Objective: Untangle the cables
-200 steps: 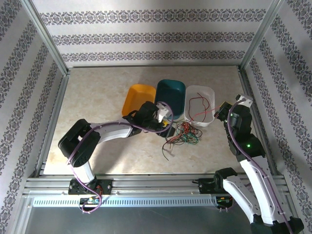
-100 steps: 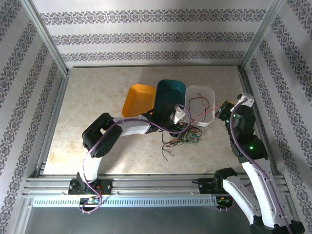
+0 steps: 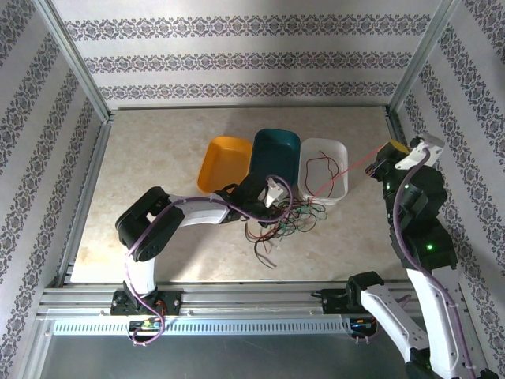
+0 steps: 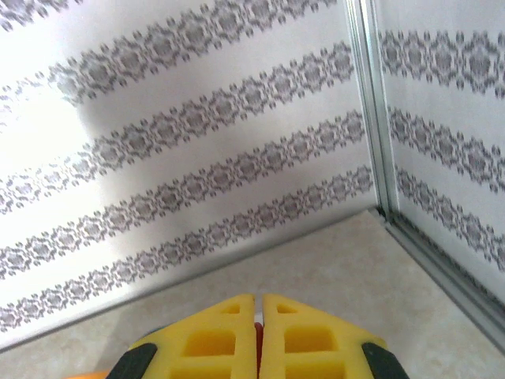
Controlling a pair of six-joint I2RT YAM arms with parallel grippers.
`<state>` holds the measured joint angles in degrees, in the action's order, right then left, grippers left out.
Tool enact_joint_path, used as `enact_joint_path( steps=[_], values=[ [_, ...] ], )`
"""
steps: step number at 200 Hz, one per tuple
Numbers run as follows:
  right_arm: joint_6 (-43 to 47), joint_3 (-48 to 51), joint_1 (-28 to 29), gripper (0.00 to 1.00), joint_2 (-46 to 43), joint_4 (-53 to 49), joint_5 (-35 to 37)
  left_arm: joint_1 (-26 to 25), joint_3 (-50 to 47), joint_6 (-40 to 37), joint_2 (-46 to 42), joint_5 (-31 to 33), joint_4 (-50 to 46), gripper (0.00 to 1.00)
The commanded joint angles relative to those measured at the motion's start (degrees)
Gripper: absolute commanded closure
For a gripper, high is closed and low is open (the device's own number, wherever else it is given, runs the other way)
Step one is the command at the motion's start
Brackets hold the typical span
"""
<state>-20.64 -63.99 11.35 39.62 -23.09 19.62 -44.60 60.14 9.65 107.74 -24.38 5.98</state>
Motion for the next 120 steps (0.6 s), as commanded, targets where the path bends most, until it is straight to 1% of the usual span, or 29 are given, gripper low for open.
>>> enact_joint_path(
  steps=[1,35,55,77,120],
  values=[
    [4.5,-5.3,-0.5,1.00,0.8,6.0,-0.1,1.2,-4.1,0.2,-2.1,6.7,-4.0,1.00],
    [9.1,-9.1,-0.6,1.00,1.8,12.0,-0.3,1.5,-8.3,1.0,-4.7,11.3,-3.6,1.00],
    [9.8,-10.9,-0.6,1.00,3.2,14.3,-1.6,1.9,-9.4,1.7,-5.3,12.2,-3.5,1.00],
    [11.0,-12.1,-0.8,1.00,5.1,19.2,-2.2,1.9,-10.2,2.0,-5.5,12.8,-3.6,1.00],
    [15.9,-23.9,-2.3,1.00,12.5,21.8,-2.9,2.3,-11.0,1.4,-4.3,14.5,-4.5,1.00]
  ],
)
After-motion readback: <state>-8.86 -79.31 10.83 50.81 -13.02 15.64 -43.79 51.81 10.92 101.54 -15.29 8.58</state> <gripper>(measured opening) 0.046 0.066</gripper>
